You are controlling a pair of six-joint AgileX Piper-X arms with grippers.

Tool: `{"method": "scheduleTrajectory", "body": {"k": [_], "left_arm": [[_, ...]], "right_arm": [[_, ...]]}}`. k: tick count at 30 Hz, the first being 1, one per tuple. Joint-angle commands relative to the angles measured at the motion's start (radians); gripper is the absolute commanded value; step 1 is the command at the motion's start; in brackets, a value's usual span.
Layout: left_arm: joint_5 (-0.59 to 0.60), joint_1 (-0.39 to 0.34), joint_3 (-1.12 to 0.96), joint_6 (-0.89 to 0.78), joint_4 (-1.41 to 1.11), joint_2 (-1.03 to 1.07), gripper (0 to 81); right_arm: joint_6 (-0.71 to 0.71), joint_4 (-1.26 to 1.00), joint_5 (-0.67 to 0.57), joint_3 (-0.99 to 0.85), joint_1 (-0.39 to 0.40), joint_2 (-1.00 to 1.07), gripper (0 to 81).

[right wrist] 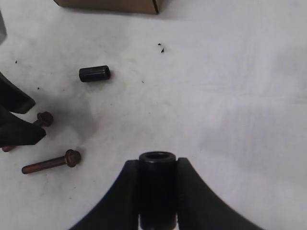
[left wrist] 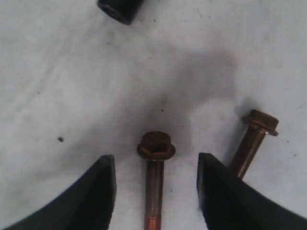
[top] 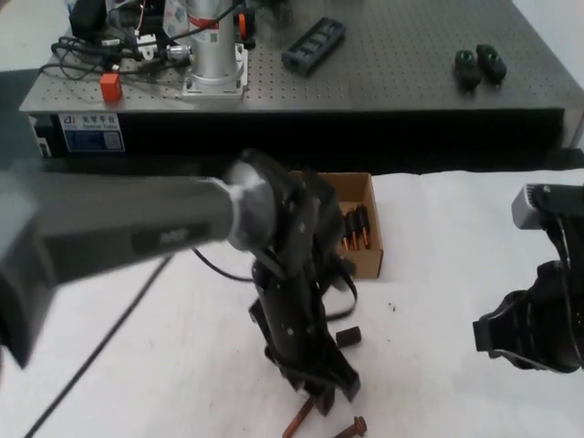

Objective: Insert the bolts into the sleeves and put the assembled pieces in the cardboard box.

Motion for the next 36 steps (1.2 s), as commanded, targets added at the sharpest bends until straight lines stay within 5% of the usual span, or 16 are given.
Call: {"method": "scheduleTrajectory", "body": {"k": [1,10,18,21,25,32,36], "left_arm": [[-0.016,-0.008,-0.018,0.02,0.014,0.008,38.0],[-0.025,-0.012,-0.018,0.029,0.024,0.021,19.3],[-0.025,-0.013,-0.018,0.032,0.053,0.021,32.4],[-0.025,-0.013,-0.018,0.032,0.033,0.021,24.2],[-0.025,-0.013,-0.018,0.032,0.008,0.021,0.0],[-0.012,-0.002,-0.05,-0.062,0.003,-0.04,0.4],[0.046,0.033,-0.007,-0.183,-0.149,-0.217,0.6]], "right_arm": [[0.005,0.001,-0.013,0.0,-0.006,-0.011,3.6],[0.005,0.001,-0.017,0.0,-0.006,-0.01,3.6],[0.005,0.001,-0.017,0.0,-0.006,-0.01,3.6],[0.005,0.001,-0.017,0.0,-0.006,-0.01,3.6],[0.005,0.001,-0.017,0.0,-0.006,-0.01,3.6],[-0.026,-0.009,-0.049,0.005,-0.006,-0.082,3.6],[0.011,-0.091,-0.218,0.063,0.001,-0.154,3.6]]}}
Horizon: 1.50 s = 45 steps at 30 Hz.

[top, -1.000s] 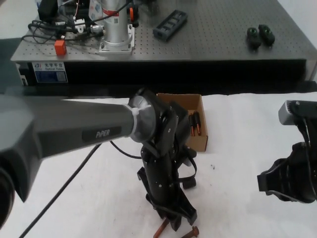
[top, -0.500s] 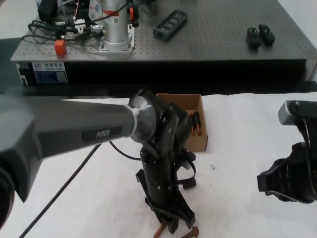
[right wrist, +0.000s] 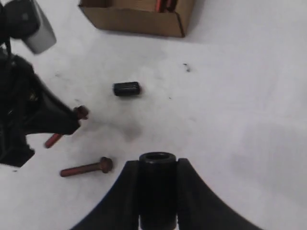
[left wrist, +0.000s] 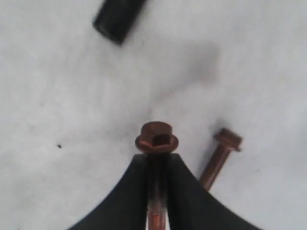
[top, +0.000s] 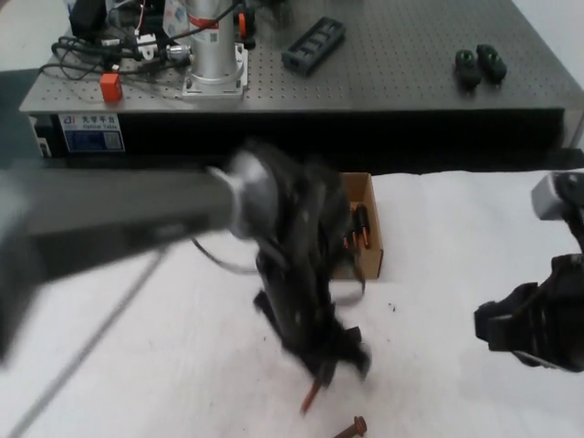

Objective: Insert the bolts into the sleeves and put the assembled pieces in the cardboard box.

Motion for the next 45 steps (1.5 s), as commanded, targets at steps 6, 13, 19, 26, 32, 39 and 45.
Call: {"method": "scheduleTrajectory", "body": {"k": [6,13,19,26,32,39,45], "left_arm": [[0.157,0.056,0.21,-0.239,-0.435,-0.329,0.6],[0.29,0.057,0.392,-0.438,-0.799,-0.503,0.6],[0.317,0.057,0.409,-0.447,-0.809,-0.517,0.6],[0.318,0.057,0.409,-0.435,-0.809,-0.517,0.6],[0.339,0.057,0.409,-0.435,-0.809,-0.517,0.6],[0.371,0.057,0.409,-0.435,-0.809,-0.517,0.6],[0.385,0.057,0.409,-0.435,-0.809,-0.517,0.6]], "right_arm": [[0.142,-0.276,-0.24,0.146,0.116,-0.099,3.6],[0.254,-0.64,-0.267,0.175,0.302,-0.022,3.6],[0.325,-0.811,-0.211,0.169,0.321,0.042,3.6],[0.326,-0.877,-0.232,0.169,0.321,0.044,3.6],[0.326,-0.905,-0.189,0.169,0.321,0.044,3.6],[0.326,-0.943,-0.163,0.169,0.321,0.044,3.6],[0.326,-0.943,-0.137,0.169,0.321,0.044,3.6]]}}
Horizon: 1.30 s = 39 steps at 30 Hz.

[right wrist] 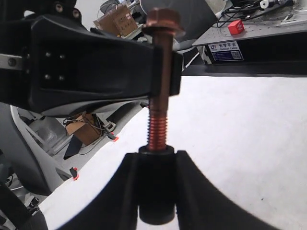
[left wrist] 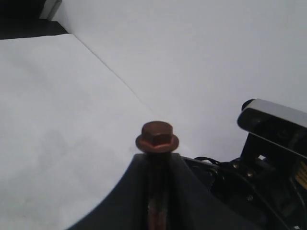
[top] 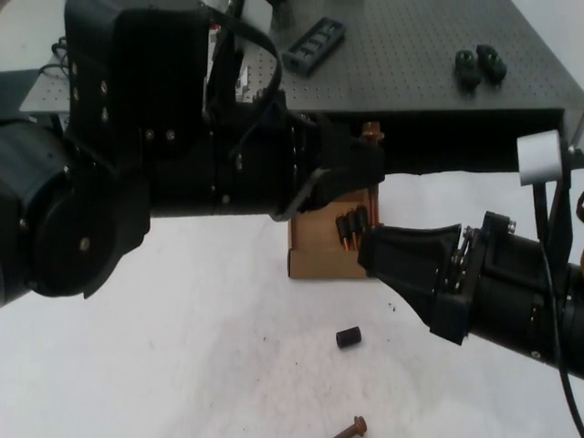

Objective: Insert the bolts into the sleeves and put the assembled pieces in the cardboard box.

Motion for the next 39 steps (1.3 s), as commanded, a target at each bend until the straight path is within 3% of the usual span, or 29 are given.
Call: {"method": "scheduleTrajectory", "body": {"k": [1,10,12,16,17,22,28,39], "left_arm": [[0.037,0.0,-0.006,-0.013,-0.017,-0.012,0.6],[0.109,0.0,-0.006,-0.013,-0.017,-0.012,2.3],[0.117,0.0,-0.006,-0.013,-0.017,-0.012,12.5],[0.086,0.0,-0.006,-0.009,-0.017,-0.012,48.0],[0.048,0.0,-0.006,-0.018,-0.017,-0.012,53.3],[-0.151,0.0,-0.004,0.013,0.024,-0.012,48.3],[-0.376,0.0,0.004,0.137,0.193,-0.012,47.4],[-0.434,0.0,0.059,0.173,0.278,-0.012,47.4]], "right_arm": [[0.006,-0.019,0.017,-0.011,0.001,0.002,3.6],[-0.003,-0.077,0.066,-0.011,0.001,0.004,3.6],[-0.003,-0.092,0.073,-0.011,0.001,0.008,3.6],[-0.042,-0.101,0.131,-0.011,-0.002,0.01,3.6],[-0.053,-0.101,0.158,-0.011,-0.007,0.01,3.6],[-0.153,-0.071,0.242,-0.035,-0.08,0.095,3.6],[-0.28,0.052,0.278,-0.253,-0.142,0.428,3.6],[-0.336,0.337,0.384,-0.833,-0.146,1.019,3.6]]}}
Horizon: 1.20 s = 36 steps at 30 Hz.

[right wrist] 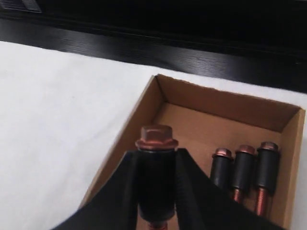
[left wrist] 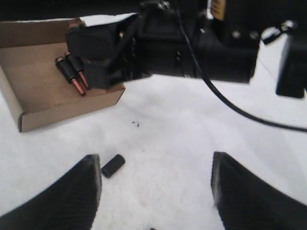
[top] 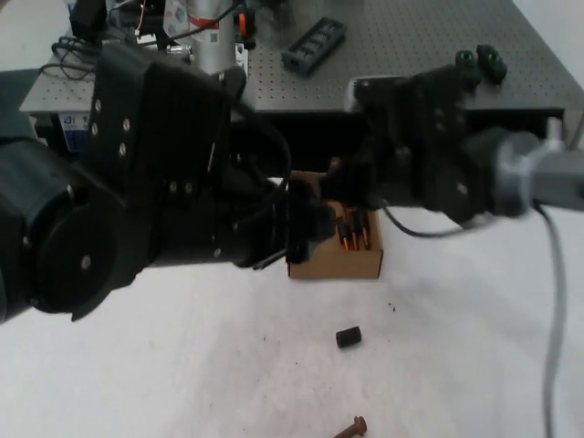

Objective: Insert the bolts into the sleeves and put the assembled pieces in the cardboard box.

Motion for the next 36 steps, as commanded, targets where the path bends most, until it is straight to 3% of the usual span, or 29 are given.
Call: {"method": "scheduleTrajectory", "body": {"k": [1,6,13,19,21,29,36], "left_arm": [[-0.024,0.0,0.021,0.015,0.012,-0.01,47.4],[-0.035,0.0,0.05,0.012,0.033,-0.01,47.4],[-0.05,0.0,0.05,0.012,0.039,-0.01,47.4],[-0.05,0.0,0.05,0.004,0.039,-0.01,47.4],[-0.05,0.0,0.05,0.004,0.039,-0.01,47.4],[-0.05,0.0,0.05,-0.004,0.039,-0.01,47.4],[-0.079,0.0,0.05,0.008,0.039,-0.01,47.4]], "right_arm": [[-0.014,0.126,0.041,-0.218,-0.007,0.174,3.6],[-0.017,0.221,0.073,-0.342,-0.007,0.295,3.6],[-0.017,0.229,0.085,-0.356,-0.015,0.346,1.3],[-0.015,0.236,0.068,-0.356,-0.028,0.348,29.1],[-0.014,0.236,0.058,-0.356,-0.033,0.335,33.4],[-0.062,0.316,-0.006,-0.249,-0.044,0.053,31.7],[-0.266,0.747,-0.099,-0.105,-0.019,-0.12,31.7]]}}
